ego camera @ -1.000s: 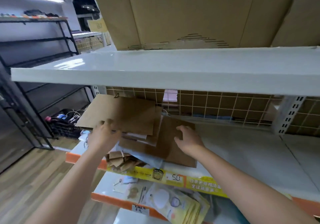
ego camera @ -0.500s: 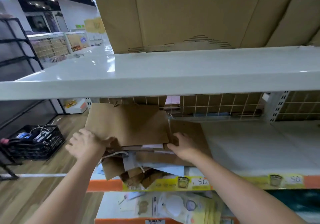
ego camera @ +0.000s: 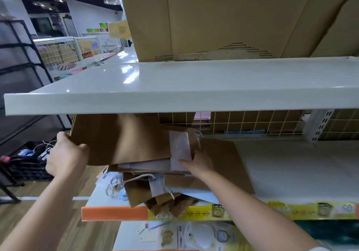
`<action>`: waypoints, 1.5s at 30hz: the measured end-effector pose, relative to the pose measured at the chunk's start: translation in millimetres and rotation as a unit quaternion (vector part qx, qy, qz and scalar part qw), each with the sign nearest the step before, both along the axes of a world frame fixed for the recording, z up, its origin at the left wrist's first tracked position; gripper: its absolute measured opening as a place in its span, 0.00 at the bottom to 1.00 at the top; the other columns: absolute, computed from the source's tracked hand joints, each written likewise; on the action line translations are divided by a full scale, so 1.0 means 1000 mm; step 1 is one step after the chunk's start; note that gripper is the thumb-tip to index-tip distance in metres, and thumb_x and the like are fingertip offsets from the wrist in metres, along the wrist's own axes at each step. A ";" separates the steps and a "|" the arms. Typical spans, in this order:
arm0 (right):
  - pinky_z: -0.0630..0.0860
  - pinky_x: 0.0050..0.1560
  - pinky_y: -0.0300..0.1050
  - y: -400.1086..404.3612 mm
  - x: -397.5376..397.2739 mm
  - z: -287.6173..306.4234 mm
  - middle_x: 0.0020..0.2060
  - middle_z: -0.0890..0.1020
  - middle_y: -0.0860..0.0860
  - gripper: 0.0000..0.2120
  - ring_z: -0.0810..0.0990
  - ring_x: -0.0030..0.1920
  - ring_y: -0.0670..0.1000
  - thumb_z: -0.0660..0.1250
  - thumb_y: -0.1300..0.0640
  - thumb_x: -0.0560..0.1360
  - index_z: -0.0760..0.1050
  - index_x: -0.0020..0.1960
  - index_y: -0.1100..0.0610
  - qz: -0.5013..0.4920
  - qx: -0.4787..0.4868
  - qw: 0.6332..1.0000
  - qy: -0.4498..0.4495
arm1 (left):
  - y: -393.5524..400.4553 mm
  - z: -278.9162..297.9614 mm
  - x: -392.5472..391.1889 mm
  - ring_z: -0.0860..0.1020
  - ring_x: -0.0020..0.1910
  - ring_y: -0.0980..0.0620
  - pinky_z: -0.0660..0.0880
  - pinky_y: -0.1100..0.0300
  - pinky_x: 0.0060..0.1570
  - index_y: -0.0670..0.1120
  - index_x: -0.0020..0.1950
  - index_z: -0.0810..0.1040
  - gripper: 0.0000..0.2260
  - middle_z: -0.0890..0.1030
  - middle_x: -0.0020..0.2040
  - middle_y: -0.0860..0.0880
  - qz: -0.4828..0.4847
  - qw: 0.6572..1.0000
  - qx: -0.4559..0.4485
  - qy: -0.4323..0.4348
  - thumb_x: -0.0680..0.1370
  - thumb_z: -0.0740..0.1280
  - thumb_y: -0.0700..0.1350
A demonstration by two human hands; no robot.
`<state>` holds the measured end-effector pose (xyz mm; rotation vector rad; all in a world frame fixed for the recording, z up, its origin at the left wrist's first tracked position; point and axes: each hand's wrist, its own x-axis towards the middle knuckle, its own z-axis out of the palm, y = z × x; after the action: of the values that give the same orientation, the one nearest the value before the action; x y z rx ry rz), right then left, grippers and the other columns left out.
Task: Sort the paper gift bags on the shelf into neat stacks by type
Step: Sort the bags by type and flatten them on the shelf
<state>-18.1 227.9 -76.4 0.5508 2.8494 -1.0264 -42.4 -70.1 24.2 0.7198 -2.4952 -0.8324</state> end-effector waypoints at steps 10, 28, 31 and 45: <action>0.70 0.64 0.45 -0.005 -0.013 -0.002 0.71 0.60 0.58 0.46 0.67 0.69 0.60 0.77 0.56 0.68 0.53 0.76 0.59 -0.073 -0.190 0.979 0.006 | 0.001 -0.020 0.008 0.76 0.53 0.36 0.73 0.47 0.52 0.46 0.63 0.72 0.17 0.78 0.52 0.37 -0.089 0.986 0.120 0.078 0.74 0.63 0.39; 0.82 0.33 0.45 0.078 0.051 0.003 0.53 0.79 0.54 0.17 0.81 0.45 0.56 0.60 0.63 0.75 0.70 0.63 0.51 -0.199 -0.327 0.909 0.164 | 0.042 -0.021 0.062 0.80 0.44 0.39 0.81 0.53 0.33 0.45 0.59 0.76 0.15 0.80 0.52 0.41 -0.129 0.899 0.395 0.137 0.73 0.64 0.34; 0.78 0.27 0.42 0.105 0.072 0.004 0.53 0.79 0.55 0.15 0.81 0.44 0.56 0.59 0.64 0.77 0.70 0.62 0.53 -0.239 -0.339 0.891 0.186 | 0.066 -0.021 0.075 0.80 0.51 0.39 0.79 0.44 0.50 0.49 0.65 0.74 0.22 0.80 0.57 0.43 -0.135 0.891 0.411 0.139 0.72 0.66 0.36; 0.75 0.31 0.41 0.287 0.206 0.004 0.53 0.75 0.54 0.15 0.77 0.43 0.50 0.58 0.68 0.77 0.66 0.62 0.55 -0.239 -0.274 0.896 0.253 | 0.246 -0.053 0.150 0.77 0.45 0.42 0.78 0.52 0.39 0.48 0.58 0.75 0.14 0.79 0.49 0.42 -0.181 0.864 0.464 0.075 0.76 0.63 0.34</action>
<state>188.4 515.2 -72.7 1.0745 2.6187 -2.2543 107.6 175.5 -28.8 0.4052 -2.0040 -2.1952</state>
